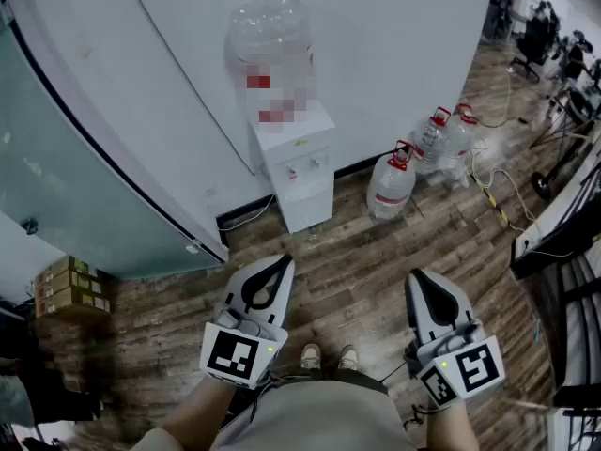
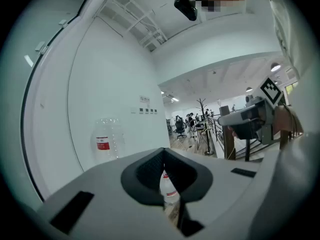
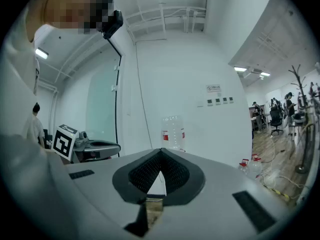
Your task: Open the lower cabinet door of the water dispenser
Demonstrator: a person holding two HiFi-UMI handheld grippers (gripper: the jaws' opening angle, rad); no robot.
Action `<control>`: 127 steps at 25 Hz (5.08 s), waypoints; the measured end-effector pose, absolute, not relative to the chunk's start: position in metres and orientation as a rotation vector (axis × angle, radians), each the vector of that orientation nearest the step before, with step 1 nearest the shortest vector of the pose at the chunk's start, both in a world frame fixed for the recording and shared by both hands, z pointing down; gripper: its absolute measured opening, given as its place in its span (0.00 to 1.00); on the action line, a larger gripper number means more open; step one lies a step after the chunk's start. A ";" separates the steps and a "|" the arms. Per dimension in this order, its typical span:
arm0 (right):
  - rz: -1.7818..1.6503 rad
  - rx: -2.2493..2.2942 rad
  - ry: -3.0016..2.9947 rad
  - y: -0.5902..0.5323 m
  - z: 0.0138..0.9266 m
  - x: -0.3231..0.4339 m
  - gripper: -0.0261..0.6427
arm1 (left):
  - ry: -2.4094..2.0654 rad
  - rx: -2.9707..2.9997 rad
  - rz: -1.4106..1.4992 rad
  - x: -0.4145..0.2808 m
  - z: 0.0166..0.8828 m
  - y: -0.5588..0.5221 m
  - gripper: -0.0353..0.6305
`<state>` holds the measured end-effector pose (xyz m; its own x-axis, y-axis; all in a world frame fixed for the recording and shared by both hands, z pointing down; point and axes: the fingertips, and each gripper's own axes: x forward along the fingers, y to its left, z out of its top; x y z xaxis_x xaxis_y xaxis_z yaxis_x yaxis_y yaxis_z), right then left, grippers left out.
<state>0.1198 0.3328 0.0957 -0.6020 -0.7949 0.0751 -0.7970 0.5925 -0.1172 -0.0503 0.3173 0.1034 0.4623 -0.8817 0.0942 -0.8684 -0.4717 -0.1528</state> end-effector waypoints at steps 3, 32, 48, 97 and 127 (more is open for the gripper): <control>0.160 1.428 -2.780 0.335 0.090 0.122 0.05 | 1.577 -2.619 -0.233 -0.050 0.101 0.321 0.06; 0.130 1.297 -2.804 0.308 0.120 0.185 0.05 | 1.695 -2.524 -0.253 0.005 0.106 0.315 0.06; 0.155 1.257 -2.786 0.217 0.147 0.183 0.05 | 1.762 -2.492 -0.252 -0.004 0.128 0.228 0.06; 0.270 1.165 -2.732 -0.130 0.200 0.098 0.06 | 1.903 -2.474 -0.301 -0.100 0.191 -0.083 0.06; 0.284 0.709 -2.840 -0.236 0.538 0.062 0.44 | 2.066 -2.453 -0.413 -0.096 0.475 -0.138 0.06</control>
